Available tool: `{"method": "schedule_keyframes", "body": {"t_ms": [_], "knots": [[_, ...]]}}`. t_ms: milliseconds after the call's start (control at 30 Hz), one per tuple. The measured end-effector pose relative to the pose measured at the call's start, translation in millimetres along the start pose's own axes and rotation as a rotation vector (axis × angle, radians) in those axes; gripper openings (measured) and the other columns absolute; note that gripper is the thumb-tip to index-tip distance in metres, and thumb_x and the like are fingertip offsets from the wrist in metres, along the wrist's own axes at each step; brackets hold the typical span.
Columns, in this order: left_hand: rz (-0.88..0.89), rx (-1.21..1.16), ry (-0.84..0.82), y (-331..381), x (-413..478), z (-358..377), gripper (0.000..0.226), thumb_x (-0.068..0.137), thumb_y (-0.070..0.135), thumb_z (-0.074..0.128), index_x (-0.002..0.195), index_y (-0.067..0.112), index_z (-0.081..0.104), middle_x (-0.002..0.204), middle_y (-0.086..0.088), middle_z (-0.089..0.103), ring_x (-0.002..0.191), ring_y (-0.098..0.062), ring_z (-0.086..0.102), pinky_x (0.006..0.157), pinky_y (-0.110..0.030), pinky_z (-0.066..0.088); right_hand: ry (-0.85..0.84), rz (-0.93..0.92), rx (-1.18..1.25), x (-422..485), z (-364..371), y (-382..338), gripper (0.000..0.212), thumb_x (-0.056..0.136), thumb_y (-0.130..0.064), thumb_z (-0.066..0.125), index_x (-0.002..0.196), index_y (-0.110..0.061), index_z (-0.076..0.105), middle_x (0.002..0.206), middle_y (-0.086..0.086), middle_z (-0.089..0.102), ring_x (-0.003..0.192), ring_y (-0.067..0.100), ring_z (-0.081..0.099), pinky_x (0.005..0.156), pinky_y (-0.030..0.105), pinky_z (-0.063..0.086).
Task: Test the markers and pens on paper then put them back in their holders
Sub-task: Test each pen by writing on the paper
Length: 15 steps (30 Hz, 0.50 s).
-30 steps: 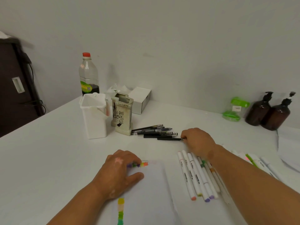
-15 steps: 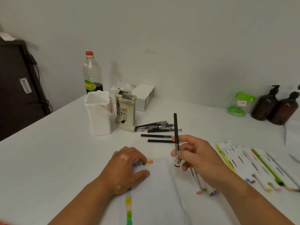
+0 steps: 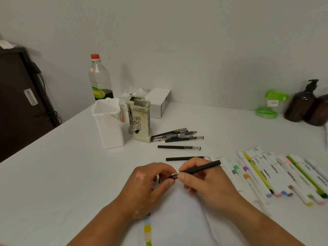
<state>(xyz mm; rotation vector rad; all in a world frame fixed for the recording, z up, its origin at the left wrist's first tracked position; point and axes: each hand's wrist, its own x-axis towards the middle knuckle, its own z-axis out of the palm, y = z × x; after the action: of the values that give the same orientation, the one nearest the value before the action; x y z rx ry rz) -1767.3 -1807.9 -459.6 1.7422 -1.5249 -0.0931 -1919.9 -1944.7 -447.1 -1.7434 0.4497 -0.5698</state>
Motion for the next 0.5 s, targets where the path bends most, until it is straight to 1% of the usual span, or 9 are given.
{"method": "schedule_keyframes", "body": {"t_ms": [67,100,167,233,267,333,367,433,500], "knots": [[-0.023,0.0,0.009,-2.6,-1.4,-0.2,0.009,0.092,0.026,0.065,0.101,0.029,0.065,0.087,0.016,0.063,0.081,-0.01,0.057,0.07,-0.02,0.048,0.033,-0.011,0.013,-0.3,-0.5,1.5,0.009,0.078,-0.026,0.077,0.086,-0.026,0.074,0.074,0.005,0.072,0.065,0.02,0.071,0.058,0.027,0.057],[-0.029,-0.004,0.004,-2.5,-1.7,0.5,0.01,0.092,0.025,0.062,0.101,0.029,0.063,0.087,0.016,0.063,0.082,-0.01,0.058,0.07,-0.021,0.048,0.035,-0.025,0.021,-0.6,-0.2,2.0,0.009,0.078,-0.024,0.077,0.086,-0.026,0.074,0.074,0.006,0.072,0.064,0.022,0.071,0.058,0.029,0.057],[-0.019,-0.011,-0.037,0.4,-1.3,3.6,0.017,0.095,0.022,0.055,0.109,0.029,0.061,0.094,0.015,0.063,0.087,-0.012,0.059,0.074,-0.026,0.048,0.031,-0.064,0.002,-1.4,2.6,1.9,0.01,0.079,-0.023,0.077,0.088,-0.025,0.075,0.079,0.005,0.073,0.066,0.024,0.07,0.058,0.03,0.057],[0.022,0.01,-0.066,3.4,-0.4,6.4,0.022,0.1,0.026,0.051,0.118,0.027,0.061,0.102,0.013,0.065,0.093,-0.01,0.059,0.079,-0.025,0.047,0.032,-0.083,-0.017,-2.0,6.8,0.8,0.012,0.077,-0.027,0.078,0.089,-0.025,0.076,0.083,0.003,0.073,0.069,0.026,0.069,0.058,0.03,0.057],[0.045,0.027,-0.07,4.1,0.0,6.8,0.022,0.102,0.029,0.049,0.119,0.025,0.062,0.103,0.012,0.065,0.093,-0.009,0.059,0.079,-0.024,0.046,0.035,-0.081,-0.01,-2.3,8.6,0.1,0.014,0.076,-0.03,0.078,0.089,-0.025,0.076,0.082,0.003,0.073,0.068,0.027,0.068,0.057,0.031,0.057],[0.071,0.052,-0.078,4.6,1.4,5.8,0.02,0.104,0.03,0.047,0.111,0.022,0.064,0.096,0.011,0.064,0.085,-0.008,0.056,0.075,-0.025,0.046,0.037,-0.073,0.017,-2.9,10.6,-0.6,0.018,0.073,-0.035,0.078,0.087,-0.025,0.075,0.078,0.004,0.072,0.064,0.022,0.067,0.056,0.03,0.055],[0.078,0.06,-0.081,4.5,2.0,5.2,0.019,0.105,0.03,0.047,0.106,0.022,0.064,0.091,0.011,0.062,0.081,-0.009,0.055,0.072,-0.027,0.046,0.031,-0.07,0.03,-3.5,11.1,-0.5,0.016,0.073,-0.034,0.078,0.086,-0.025,0.074,0.075,0.004,0.072,0.062,0.019,0.066,0.056,0.03,0.054],[0.092,0.063,-0.078,3.5,2.6,4.4,0.022,0.105,0.033,0.046,0.098,0.021,0.062,0.085,0.011,0.059,0.075,-0.009,0.053,0.067,-0.03,0.046,0.012,-0.067,0.056,-4.3,11.4,-0.1,0.01,0.076,-0.027,0.078,0.084,-0.024,0.073,0.071,0.003,0.071,0.061,0.016,0.066,0.056,0.028,0.053],[0.106,0.059,-0.076,2.0,3.1,4.0,0.026,0.105,0.038,0.044,0.096,0.022,0.062,0.083,0.011,0.059,0.073,-0.009,0.054,0.065,-0.031,0.046,-0.002,-0.061,0.079,-4.5,11.1,0.0,0.008,0.079,-0.02,0.077,0.084,-0.022,0.072,0.07,0.002,0.07,0.061,0.017,0.067,0.057,0.027,0.053]]}}
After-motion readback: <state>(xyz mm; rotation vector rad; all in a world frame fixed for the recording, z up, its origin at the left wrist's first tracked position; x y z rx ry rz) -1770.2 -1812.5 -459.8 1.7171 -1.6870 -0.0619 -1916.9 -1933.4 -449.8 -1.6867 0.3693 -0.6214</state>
